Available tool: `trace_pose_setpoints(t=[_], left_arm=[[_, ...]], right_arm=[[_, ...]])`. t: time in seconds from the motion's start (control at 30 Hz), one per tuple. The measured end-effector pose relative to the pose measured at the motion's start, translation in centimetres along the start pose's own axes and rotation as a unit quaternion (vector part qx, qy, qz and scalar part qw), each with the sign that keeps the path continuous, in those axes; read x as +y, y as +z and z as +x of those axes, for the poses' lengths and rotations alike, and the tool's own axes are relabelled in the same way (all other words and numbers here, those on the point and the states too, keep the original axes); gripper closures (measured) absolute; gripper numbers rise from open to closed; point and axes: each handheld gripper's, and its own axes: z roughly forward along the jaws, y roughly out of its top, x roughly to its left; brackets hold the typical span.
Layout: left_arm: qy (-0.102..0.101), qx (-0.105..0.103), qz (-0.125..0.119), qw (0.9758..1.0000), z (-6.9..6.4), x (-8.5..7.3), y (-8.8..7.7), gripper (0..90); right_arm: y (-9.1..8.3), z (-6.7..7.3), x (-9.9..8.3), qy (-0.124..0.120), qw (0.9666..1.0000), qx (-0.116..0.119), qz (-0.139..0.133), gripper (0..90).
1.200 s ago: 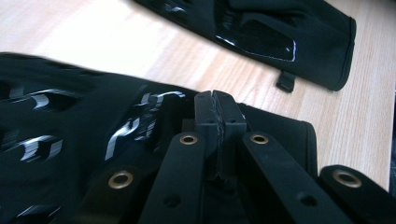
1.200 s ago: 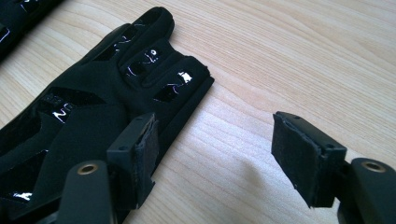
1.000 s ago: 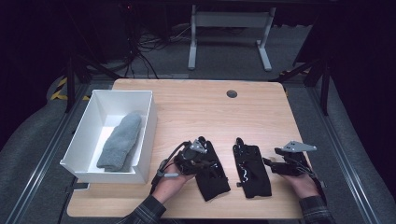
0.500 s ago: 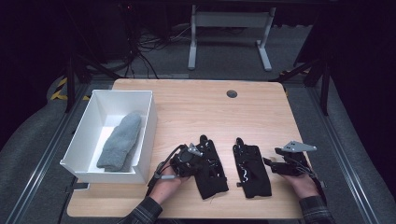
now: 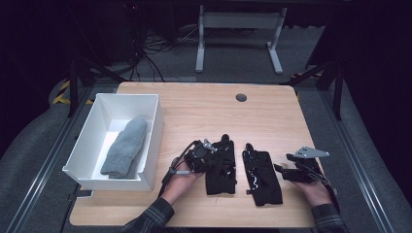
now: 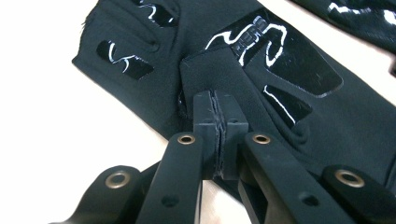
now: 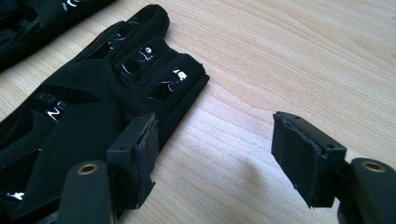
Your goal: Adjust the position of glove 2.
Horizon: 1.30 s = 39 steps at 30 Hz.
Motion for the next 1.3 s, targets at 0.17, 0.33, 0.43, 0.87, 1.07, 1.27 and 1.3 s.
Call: trace_pose_setpoints(t=[0.17, 0.33, 0.43, 0.87, 1.07, 1.27, 1.3], left_arm=[[-0.006, -0.006, -0.014, 0.9999, 0.0, -0.1, -0.4, 78.7], [-0.03, 0.011, -0.033, 0.9989, 0.7, -0.3, -1.8, 60.9], [-0.05, 0.007, -0.038, 0.998, 1.5, -0.6, -1.9, 59.2], [-0.046, 0.027, -0.019, 0.9984, 0.9, -0.8, -0.1, 71.0], [-0.056, 0.023, -0.019, 0.998, 1.0, -0.8, -0.3, 85.9], [-0.068, 0.009, -0.031, 0.9972, 1.2, -0.8, -0.7, 87.2], [-0.069, 0.006, -0.035, 0.997, 1.3, -0.8, -0.9, 87.3]], right_arm=[[-0.1, 0.0, 0.0, -0.001, 1.0, 0.001, -0.001, 32.4], [-0.1, 0.0, 0.0, -0.001, 1.0, 0.001, -0.001, 32.5], [-0.1, 0.0, 0.0, -0.002, 1.0, 0.002, -0.001, 32.6], [-0.2, 0.0, 0.0, -0.003, 1.0, 0.001, -0.002, 32.7], [-0.3, 0.1, 0.0, -0.003, 1.0, 0.007, -0.002, 35.6], [-1.0, 0.5, -0.1, -0.011, 0.9993, 0.035, 0.006, 61.5], [-1.0, 0.7, 0.0, -0.015, 0.9991, 0.04, 0.008, 67.1]])
